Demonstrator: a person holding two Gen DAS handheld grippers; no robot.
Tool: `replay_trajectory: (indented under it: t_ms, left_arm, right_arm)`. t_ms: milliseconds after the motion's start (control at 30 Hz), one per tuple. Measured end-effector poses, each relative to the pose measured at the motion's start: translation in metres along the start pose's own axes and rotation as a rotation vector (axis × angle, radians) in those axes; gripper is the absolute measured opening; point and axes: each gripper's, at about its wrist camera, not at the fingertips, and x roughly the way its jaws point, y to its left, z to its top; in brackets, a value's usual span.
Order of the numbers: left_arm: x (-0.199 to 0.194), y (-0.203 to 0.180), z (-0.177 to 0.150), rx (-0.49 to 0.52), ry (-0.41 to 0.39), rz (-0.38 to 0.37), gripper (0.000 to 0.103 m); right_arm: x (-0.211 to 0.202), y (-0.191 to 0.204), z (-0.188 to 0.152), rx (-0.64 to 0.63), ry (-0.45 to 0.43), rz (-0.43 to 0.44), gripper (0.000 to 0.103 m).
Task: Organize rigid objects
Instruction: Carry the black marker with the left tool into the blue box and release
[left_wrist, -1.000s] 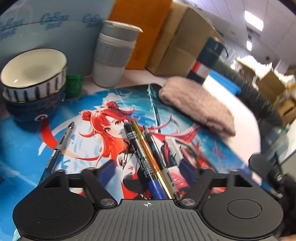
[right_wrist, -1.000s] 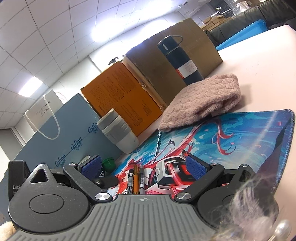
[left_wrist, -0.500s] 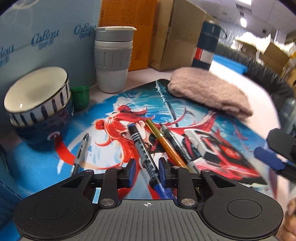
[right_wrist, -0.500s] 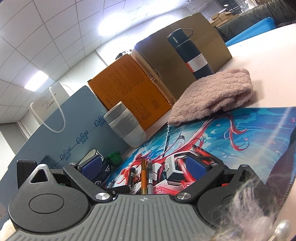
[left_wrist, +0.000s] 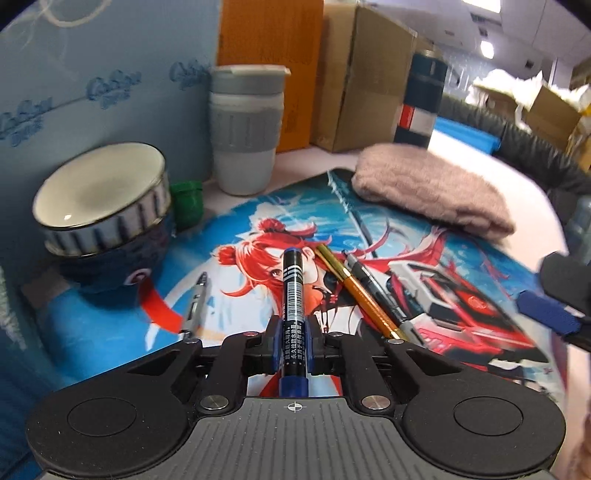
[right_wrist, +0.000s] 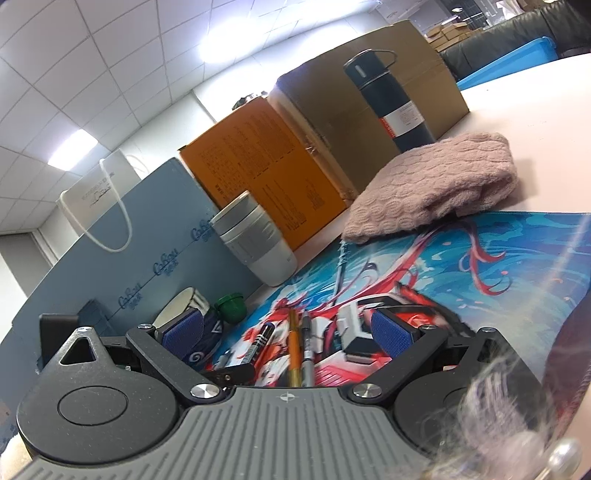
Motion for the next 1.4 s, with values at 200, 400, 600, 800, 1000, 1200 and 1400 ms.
replay_trajectory:
  t_ms: [200, 400, 600, 800, 1000, 1200, 1400]
  left_arm:
    - [-0.049, 0.013, -0.008, -0.022, -0.093, -0.059, 0.011]
    - [-0.103, 0.024, -0.015, -0.021, -0.212, -0.053, 0.011]
    - [-0.15, 0.048, -0.018, -0.039, -0.32, -0.029, 0.011]
    - [-0.187, 0.086, -0.026, -0.089, -0.397, 0.001, 0.011]
    - [-0.216, 0.135, -0.036, -0.162, -0.467, 0.057, 0.011]
    - [-0.231, 0.185, -0.043, -0.239, -0.526, 0.081, 0.011]
    - [-0.214, 0.212, -0.038, -0.204, -0.466, 0.101, 0.011]
  right_arm:
    - [0.004, 0.025, -0.005, -0.013, 0.036, 0.062, 0.098]
    - [0.006, 0.06, -0.01, -0.044, 0.055, 0.128, 0.098]
    - [0.014, 0.1, -0.015, -0.077, 0.085, 0.207, 0.098]
    - [0.029, 0.147, -0.017, -0.106, 0.136, 0.299, 0.098]
    - [0.054, 0.195, -0.032, -0.137, 0.208, 0.379, 0.098]
    - [0.085, 0.242, -0.044, -0.18, 0.269, 0.427, 0.098]
    - [0.117, 0.27, -0.054, -0.176, 0.317, 0.452, 0.098]
